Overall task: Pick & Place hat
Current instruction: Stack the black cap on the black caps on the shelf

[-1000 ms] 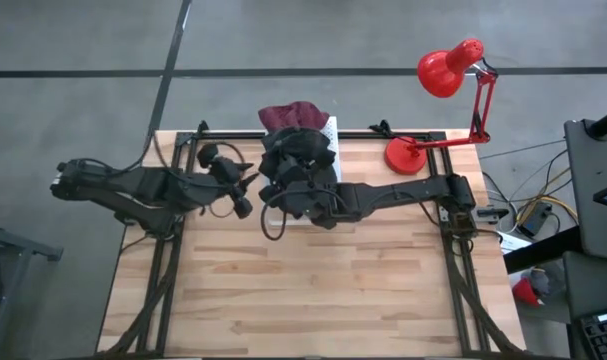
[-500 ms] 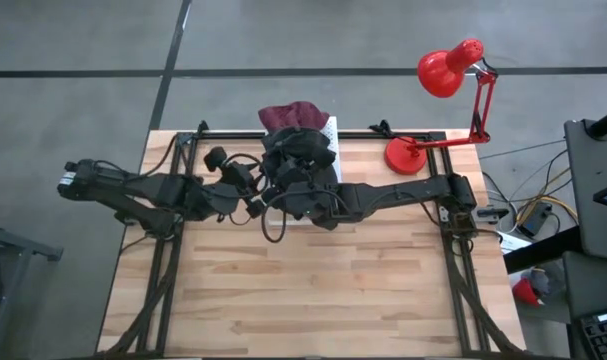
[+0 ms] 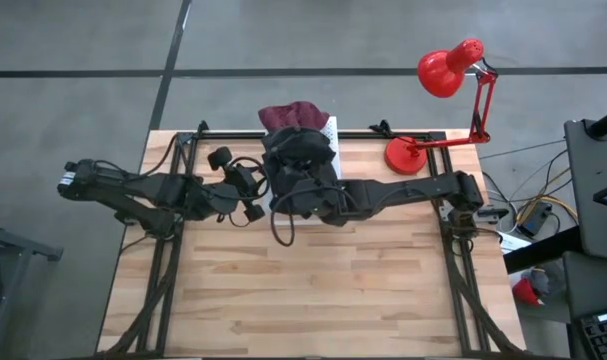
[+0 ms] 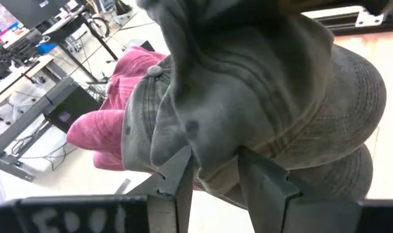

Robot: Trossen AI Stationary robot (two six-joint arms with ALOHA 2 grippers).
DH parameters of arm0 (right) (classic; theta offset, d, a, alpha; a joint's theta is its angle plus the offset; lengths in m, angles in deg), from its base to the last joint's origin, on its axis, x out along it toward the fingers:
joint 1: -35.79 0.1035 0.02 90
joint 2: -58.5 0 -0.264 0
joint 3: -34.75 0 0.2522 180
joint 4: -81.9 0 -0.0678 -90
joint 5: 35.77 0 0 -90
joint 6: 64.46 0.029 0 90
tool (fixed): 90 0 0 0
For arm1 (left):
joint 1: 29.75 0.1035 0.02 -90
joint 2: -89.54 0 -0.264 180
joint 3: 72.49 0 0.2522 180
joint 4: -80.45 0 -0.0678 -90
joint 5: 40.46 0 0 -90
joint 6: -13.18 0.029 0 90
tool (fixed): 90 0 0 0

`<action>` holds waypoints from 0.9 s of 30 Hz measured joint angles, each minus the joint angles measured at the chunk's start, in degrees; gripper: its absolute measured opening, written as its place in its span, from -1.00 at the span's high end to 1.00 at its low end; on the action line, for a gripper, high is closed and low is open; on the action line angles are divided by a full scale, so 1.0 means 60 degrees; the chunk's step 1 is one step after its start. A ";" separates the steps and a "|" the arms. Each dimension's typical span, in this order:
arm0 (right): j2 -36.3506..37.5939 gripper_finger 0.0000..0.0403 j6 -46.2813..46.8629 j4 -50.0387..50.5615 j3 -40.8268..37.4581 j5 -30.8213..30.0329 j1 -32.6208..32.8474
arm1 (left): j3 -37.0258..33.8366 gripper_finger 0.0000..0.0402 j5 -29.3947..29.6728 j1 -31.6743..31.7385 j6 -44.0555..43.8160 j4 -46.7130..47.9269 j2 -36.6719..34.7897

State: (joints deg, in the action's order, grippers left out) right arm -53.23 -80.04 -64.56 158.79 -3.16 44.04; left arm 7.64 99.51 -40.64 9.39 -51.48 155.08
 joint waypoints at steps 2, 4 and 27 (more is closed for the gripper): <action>0.0044 0.89 -0.0263 0.0161 0.0000 0.0483 0.0000 | 0.0000 0.41 0.0013 0.0049 0.0022 0.0000 0.0000; 0.0118 0.89 -0.0527 0.0468 0.0000 0.1118 0.0000 | 0.0000 0.40 0.0039 0.0073 0.0024 0.0002 0.0000; 0.0884 0.89 -0.0930 0.3058 0.0000 0.1765 0.0149 | 0.0704 0.99 -0.0428 0.0058 0.0847 0.0364 -0.0114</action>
State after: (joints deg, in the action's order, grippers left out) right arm -47.93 -85.62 -46.21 158.79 7.42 44.93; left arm 11.86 96.95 -40.29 14.47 -49.30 154.40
